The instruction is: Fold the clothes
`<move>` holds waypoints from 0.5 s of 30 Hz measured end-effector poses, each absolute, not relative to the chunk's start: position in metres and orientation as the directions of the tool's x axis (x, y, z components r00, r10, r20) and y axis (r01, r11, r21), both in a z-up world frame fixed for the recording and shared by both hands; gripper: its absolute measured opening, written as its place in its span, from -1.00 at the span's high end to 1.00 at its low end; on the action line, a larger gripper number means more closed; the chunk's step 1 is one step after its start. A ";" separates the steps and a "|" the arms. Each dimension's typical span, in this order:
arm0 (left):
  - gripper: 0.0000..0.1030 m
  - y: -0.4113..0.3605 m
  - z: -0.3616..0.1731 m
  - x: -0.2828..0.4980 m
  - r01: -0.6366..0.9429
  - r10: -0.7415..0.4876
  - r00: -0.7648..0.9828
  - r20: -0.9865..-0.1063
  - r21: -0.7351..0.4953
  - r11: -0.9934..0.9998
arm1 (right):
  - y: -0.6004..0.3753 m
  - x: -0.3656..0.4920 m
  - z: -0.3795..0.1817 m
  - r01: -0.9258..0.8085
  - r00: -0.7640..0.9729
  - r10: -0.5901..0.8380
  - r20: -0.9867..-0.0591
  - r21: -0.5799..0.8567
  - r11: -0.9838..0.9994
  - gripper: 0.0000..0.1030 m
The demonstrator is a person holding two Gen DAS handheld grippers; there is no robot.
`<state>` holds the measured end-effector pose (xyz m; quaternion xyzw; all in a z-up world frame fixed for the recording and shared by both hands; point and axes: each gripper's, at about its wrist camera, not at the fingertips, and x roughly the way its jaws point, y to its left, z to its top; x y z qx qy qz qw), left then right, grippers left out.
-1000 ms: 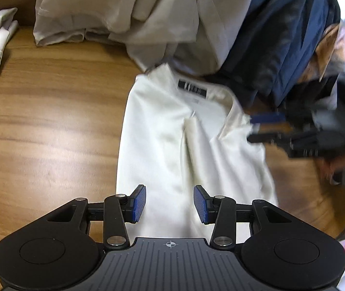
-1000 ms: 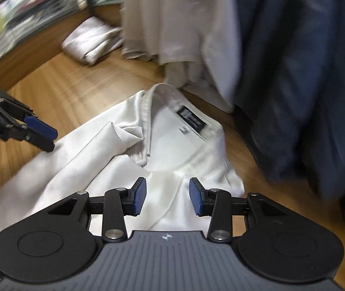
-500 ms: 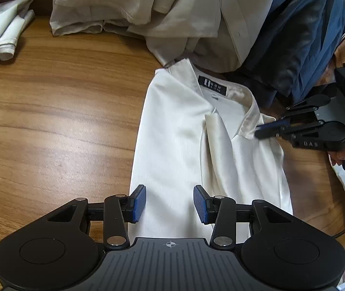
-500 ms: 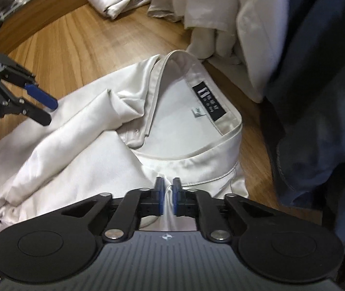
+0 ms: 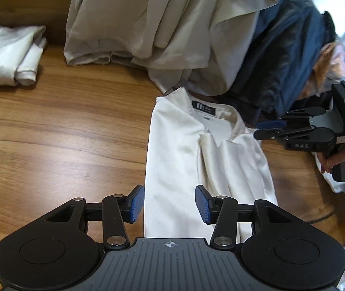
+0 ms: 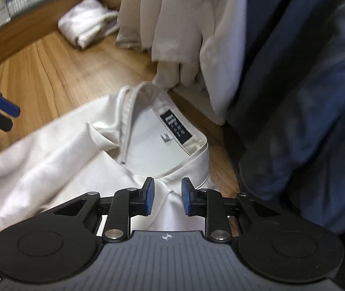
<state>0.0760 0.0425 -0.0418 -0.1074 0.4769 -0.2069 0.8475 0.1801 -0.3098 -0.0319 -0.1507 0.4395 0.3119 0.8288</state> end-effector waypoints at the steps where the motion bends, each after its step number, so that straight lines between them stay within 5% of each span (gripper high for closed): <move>1: -0.01 0.046 -0.037 0.070 0.261 -0.458 0.464 -0.758 -0.377 0.888 | -0.312 0.173 -0.024 -0.636 0.436 0.385 -0.814 0.025 0.771 0.28; 15: -0.04 0.083 0.020 -0.037 0.424 -0.571 0.461 -0.679 -0.397 0.814 | -0.284 -0.037 0.030 -0.329 0.545 0.353 -0.761 0.193 0.924 0.20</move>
